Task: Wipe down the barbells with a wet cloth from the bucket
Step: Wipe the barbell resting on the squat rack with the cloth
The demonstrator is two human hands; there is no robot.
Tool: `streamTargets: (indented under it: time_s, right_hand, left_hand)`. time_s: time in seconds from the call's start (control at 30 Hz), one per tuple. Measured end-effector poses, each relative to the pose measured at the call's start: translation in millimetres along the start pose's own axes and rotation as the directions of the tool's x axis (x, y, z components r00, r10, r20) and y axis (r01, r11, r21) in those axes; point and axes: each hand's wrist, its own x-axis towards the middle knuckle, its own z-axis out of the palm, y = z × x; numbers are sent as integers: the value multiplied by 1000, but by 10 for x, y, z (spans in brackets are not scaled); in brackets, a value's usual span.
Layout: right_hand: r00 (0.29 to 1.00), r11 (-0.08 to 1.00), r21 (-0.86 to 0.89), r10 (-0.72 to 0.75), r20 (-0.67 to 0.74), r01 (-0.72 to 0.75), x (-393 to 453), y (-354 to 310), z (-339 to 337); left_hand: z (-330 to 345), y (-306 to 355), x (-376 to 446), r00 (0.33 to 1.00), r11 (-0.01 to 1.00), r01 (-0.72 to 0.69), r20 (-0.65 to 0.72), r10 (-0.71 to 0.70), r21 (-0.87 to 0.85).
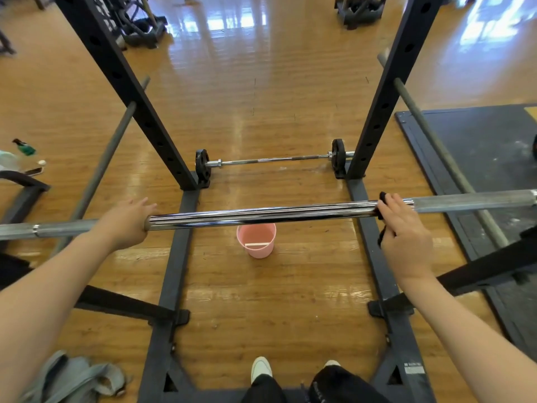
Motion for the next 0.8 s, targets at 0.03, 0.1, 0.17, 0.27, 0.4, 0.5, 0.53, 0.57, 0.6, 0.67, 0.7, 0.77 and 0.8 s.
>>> streamTargets:
  time_s: [0.03,0.1,0.17,0.27,0.4,0.5,0.53,0.57,0.6,0.67,0.7,0.77,0.8]
  right_hand:
    - [999,999,-14,-46,13,47,-31,46,-9]
    - [998,998,-39,-58,-3,58,-11,157,-47]
    - [998,999,-28,42,-56,-44,57,158,-67]
    - [1000,999,-34,2,-22,-3,56,-22,-24]
    - [985,983,-73,-163,54,166,-77,37,-37]
    - [1000,998,-66,14,-2,-14,22,141,-128]
    - [999,997,-55,46,-5,-46,50,132,-135]
    - [999,998,-47,51,-3,-52,68,98,-129]
    - [1000,999,-46,28,9,-27,68,48,-110]
    - [994,995,-49,-88,59,91,23,-18,-56]
    - [988,989,-48,-135,76,139,-2,-20,-52]
    - [991,992,-45,-119,58,122,0,42,-83]
    - [998,997,-45,-59,32,61,17,80,-107]
  left_hand:
    - [13,17,-11,999,1000,6,-37,-7,-20]
    - [97,66,-54,975,996,29,-219,-48,-87]
    - [212,103,-120,899,986,26,-428,-94,-162]
    - [344,117,-177,851,978,-2,-515,-107,-207]
    - [333,65,-75,831,994,-31,-555,-30,-100]
    - [374,17,-21,855,996,-58,-519,15,-67]
    - [391,6,-8,872,997,-51,-490,15,-58]
    - [384,-2,1,888,998,-36,-461,7,-55]
    - [360,-5,6,899,998,-25,-438,-3,-57]
    - [282,9,3,928,998,-30,-372,5,-61]
    - [233,16,-4,947,998,-32,-321,13,-55]
    - [149,22,-18,976,999,-30,-216,24,-23]
    - [124,26,-23,981,1000,-29,-191,27,-7]
